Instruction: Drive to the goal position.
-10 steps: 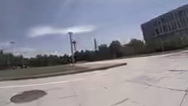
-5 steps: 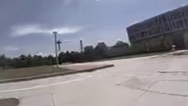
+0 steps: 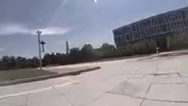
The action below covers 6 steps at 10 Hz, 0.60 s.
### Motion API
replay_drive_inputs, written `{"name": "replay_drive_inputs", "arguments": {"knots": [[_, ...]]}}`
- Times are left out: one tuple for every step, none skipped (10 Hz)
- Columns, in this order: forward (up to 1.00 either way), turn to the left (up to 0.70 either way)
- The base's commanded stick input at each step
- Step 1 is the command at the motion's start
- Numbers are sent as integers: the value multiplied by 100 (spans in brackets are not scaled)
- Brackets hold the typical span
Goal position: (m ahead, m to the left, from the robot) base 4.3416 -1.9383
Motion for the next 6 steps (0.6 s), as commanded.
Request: {"name": "replay_drive_inputs", "arguments": {"knots": [[100,-40],[100,-40],[100,-39],[100,-39],[100,-39],[100,-36]]}}
